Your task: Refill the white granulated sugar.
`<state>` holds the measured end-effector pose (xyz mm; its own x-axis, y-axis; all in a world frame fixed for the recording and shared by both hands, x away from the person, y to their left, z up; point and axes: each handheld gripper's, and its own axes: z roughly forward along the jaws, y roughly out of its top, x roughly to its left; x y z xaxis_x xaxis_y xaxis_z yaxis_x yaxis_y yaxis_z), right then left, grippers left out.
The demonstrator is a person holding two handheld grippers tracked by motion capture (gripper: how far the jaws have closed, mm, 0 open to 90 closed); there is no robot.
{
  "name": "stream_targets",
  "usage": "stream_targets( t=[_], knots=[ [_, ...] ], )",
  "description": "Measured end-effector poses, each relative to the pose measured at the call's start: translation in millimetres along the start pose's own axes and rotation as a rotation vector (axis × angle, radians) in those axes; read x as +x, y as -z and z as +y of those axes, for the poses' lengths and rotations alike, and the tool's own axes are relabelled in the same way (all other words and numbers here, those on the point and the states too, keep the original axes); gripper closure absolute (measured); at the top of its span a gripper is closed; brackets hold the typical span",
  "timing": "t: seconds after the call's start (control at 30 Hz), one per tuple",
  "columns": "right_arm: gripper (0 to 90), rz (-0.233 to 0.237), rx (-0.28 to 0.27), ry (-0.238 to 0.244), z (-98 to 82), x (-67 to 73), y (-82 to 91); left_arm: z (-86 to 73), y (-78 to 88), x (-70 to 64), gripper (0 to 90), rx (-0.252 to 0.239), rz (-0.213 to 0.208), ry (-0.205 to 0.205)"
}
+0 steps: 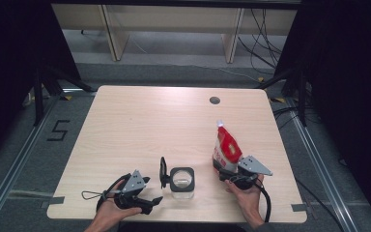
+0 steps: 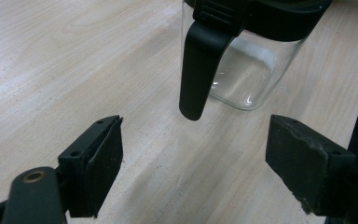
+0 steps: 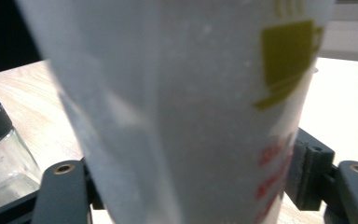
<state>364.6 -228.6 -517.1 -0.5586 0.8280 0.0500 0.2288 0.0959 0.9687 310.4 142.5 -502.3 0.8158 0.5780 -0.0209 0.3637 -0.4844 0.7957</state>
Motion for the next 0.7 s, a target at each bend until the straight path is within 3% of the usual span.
stream_targets(
  t=[0.1, 0.2, 0.43, 0.5, 0.57, 0.7],
  knots=[
    [32.7, 0.001, -0.005, -0.002, 0.1, 0.0, -0.7, -0.6, -0.5, -2.3, 18.6, -0.008, 0.0, 0.042],
    [34.6, -0.01, 0.015, 0.002, 1.3, -0.2, 0.7, 0.0, 0.5, -0.1, 18.5, -0.001, -0.001, 0.001],
    [35.2, -0.012, 0.005, -0.002, 0.9, 0.0, 1.9, -0.1, -0.1, -0.5, 18.6, -0.004, -0.001, 0.003],
    [35.1, -0.02, 0.01, 0.013, 0.3, -0.1, 0.9, -0.4, -0.7, -1.8, 18.6, -0.009, 0.002, 0.022],
    [34.9, -0.045, 0.032, -0.038, -0.1, 4.4, 2.6, -0.2, 0.0, -0.8, 18.6, -0.002, 0.0, 0.004],
    [33.9, -0.075, 0.047, -0.062, -0.8, 9.6, 4.2, -0.4, -0.9, -0.9, 18.6, -0.014, -0.002, 0.01]
  ],
)
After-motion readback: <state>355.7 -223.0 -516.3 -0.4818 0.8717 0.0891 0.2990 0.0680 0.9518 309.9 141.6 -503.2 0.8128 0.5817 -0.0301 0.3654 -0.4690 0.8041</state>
